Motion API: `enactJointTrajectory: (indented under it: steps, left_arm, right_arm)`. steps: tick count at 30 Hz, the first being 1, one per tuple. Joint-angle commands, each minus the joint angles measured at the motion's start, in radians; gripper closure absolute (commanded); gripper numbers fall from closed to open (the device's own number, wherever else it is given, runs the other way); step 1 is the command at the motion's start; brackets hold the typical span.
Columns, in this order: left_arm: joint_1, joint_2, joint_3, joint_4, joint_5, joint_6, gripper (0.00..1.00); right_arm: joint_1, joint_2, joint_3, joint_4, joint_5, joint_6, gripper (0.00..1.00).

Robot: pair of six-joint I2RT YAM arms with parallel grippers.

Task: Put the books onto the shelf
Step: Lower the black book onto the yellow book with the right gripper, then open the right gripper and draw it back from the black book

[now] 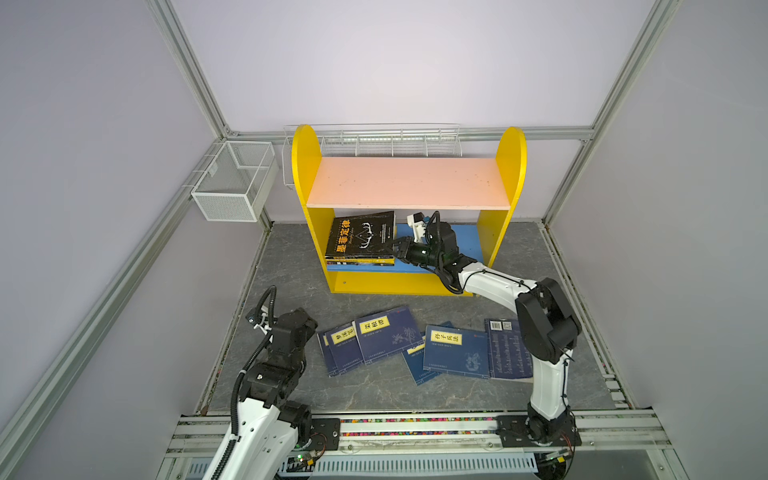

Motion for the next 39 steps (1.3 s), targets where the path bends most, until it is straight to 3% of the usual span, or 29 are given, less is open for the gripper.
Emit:
enactJointTrajectory:
  steps: [1,7,14,24,28,39]
  left_arm:
    - [0.008,-0.001,0.001,-0.014,-0.009,0.009,0.24]
    - [0.007,0.004,0.001,-0.011,-0.007,0.010,0.24]
    - [0.007,0.004,0.001,-0.010,-0.006,0.010,0.24]
    - [0.007,0.006,0.002,-0.008,-0.006,0.013,0.24]
    - [0.007,0.008,0.002,-0.008,-0.005,0.013,0.24]
    - [0.008,0.025,0.005,-0.002,0.001,0.012,0.24]
  right_arm:
    - [0.014,-0.001,0.052,0.011,-0.011,-0.017,0.77]
    - [0.031,-0.028,0.119,-0.237,0.089,-0.136,0.48]
    - [0.050,-0.023,0.254,-0.550,0.234,-0.265,0.31]
    - [0.060,-0.030,0.329,-0.732,0.365,-0.417,0.19]
    - [0.061,-0.054,0.309,-0.740,0.341,-0.520,0.15]
    - [0.096,-0.058,0.289,-0.794,0.344,-0.728,0.16]
